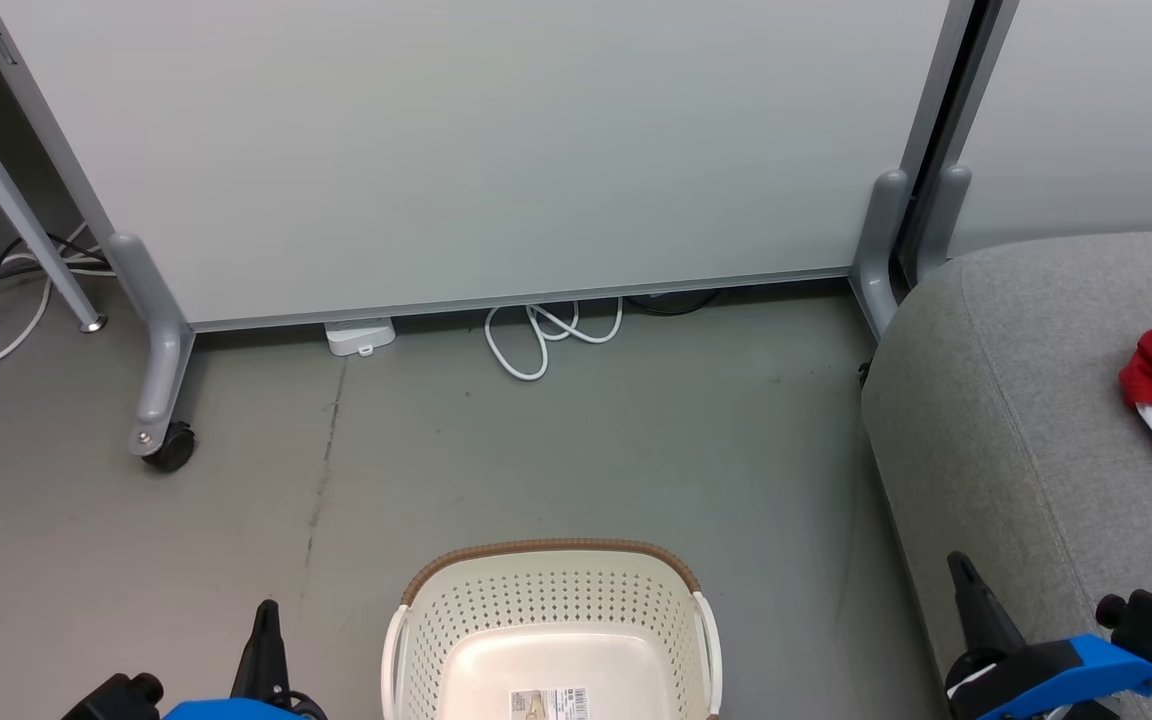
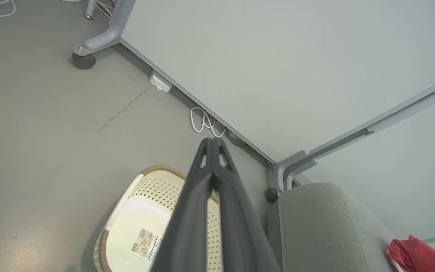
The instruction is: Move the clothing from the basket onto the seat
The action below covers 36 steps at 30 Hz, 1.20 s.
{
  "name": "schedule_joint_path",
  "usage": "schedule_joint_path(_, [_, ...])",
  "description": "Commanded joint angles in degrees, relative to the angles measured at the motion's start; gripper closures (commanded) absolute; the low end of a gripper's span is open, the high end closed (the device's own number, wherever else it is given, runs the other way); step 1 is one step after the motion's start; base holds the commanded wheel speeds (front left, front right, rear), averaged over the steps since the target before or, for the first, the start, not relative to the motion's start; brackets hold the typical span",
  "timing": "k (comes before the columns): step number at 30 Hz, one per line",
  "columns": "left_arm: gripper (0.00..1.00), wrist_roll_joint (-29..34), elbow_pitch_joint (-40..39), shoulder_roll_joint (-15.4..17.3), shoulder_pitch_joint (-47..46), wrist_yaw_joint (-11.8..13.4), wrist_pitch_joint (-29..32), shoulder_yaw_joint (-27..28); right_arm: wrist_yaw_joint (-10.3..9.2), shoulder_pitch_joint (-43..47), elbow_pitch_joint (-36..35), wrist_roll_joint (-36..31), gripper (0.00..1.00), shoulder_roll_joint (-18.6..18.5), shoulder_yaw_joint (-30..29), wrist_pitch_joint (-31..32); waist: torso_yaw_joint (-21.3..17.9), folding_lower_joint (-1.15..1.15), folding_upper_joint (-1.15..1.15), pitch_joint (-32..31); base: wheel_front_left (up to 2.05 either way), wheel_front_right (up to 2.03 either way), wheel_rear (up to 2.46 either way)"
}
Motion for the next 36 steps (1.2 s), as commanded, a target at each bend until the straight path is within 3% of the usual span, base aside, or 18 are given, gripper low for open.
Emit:
schedule_joint_path(1, [1.0,-2.03,-1.25,0.43,-1.78,0.35,0.53,0.38,0.0,-1.92,-1.14,2.45,1.0,-0.04,-0.26,0.22,-0.02,0.0,0.0,0.0,0.0,0.0,0.0])
schedule_joint_path(36, [1.0,-23.96,-6.45,0.72,-4.74,0.8,6.63,3.09,0.01,-3.46,-3.83,27.12,1.0,0.05,-1.35,3.27,-0.59,0.0,0.0,0.09,0.0,0.0,0.0])
